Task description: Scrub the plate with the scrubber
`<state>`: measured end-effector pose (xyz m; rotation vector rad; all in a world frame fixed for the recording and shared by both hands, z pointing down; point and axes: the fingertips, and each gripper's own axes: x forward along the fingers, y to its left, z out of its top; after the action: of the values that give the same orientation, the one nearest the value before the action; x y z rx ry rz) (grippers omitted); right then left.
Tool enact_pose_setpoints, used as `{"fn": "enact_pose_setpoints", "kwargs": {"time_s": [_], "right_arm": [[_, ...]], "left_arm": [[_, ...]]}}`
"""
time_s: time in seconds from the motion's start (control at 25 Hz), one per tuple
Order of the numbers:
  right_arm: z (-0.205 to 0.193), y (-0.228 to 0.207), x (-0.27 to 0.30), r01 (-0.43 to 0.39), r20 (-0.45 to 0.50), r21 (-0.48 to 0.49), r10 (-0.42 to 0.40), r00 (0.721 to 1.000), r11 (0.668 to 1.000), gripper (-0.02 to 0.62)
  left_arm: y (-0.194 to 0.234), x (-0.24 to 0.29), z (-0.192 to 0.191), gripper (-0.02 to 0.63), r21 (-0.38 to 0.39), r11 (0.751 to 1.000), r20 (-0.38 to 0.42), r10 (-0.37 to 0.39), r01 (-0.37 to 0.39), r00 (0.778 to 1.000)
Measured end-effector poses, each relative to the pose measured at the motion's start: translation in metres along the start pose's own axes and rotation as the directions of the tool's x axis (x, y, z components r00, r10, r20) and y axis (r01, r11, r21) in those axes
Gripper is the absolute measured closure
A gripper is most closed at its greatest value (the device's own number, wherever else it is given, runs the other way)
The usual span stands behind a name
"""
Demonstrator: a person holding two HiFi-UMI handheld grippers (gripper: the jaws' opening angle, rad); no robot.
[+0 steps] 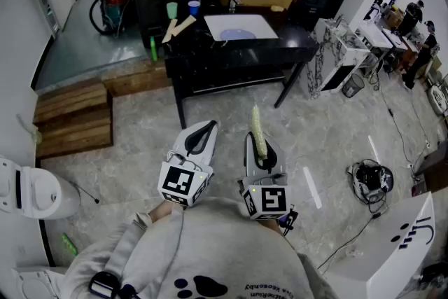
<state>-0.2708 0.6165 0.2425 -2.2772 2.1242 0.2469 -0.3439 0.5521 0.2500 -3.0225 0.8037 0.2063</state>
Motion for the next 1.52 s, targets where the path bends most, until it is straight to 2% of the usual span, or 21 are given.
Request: {"fn": "enact_pose_setpoints", "kwargs": {"time_s": [0.32, 0.6, 0.92, 1.16, 1.32, 1.44, 1.52], "right_arm": [[0.0, -0.012, -0.011, -0.001, -0.006, 0.003, 0.001, 1.0, 1.0, 0.528], [-0.002, -0.026, -0.017, -0.01, 0.011, 0.057, 0.01, 1.0, 0.998, 0.526], [-0.017, -0.029, 0.0, -0.035, -0.02, 0.091, 0.037, 0.999, 0.995, 0.525], [-0.037, -0.039, 0.028, -0.026, -0.047, 0.104, 0.031, 0.998, 0.994, 0.525], [-0.045, -0.049, 0.057, -0.015, -0.058, 0.106, 0.022, 0.998, 0.994, 0.525], [-0.052, -0.061, 0.086, -0.007, -0.06, 0.105, 0.014, 0.998, 0.994, 0.525], [-0.059, -0.069, 0.113, -0.006, -0.06, 0.108, 0.012, 0.998, 0.994, 0.525]], "left_arm": [[-0.017, 0.006, -0.002, 0.604, -0.009, 1.0, 0.008, -0.008, 0.008, 1.0], [-0.028, 0.008, -0.006, 0.604, 0.005, 1.0, -0.003, 0.003, -0.003, 1.0], [-0.005, 0.012, -0.014, 0.604, 0.0, 0.998, -0.024, 0.064, -0.064, 0.998], [0.014, 0.038, -0.044, 0.604, -0.039, 0.998, -0.081, 0.048, -0.052, 0.996], [0.032, 0.069, -0.052, 0.604, -0.055, 0.998, -0.084, 0.026, -0.031, 0.996], [0.049, 0.096, -0.053, 0.604, -0.033, 0.999, -0.083, 0.018, -0.021, 0.996], [0.065, 0.116, -0.054, 0.604, 0.016, 1.0, -0.078, 0.011, -0.009, 0.997]]}}
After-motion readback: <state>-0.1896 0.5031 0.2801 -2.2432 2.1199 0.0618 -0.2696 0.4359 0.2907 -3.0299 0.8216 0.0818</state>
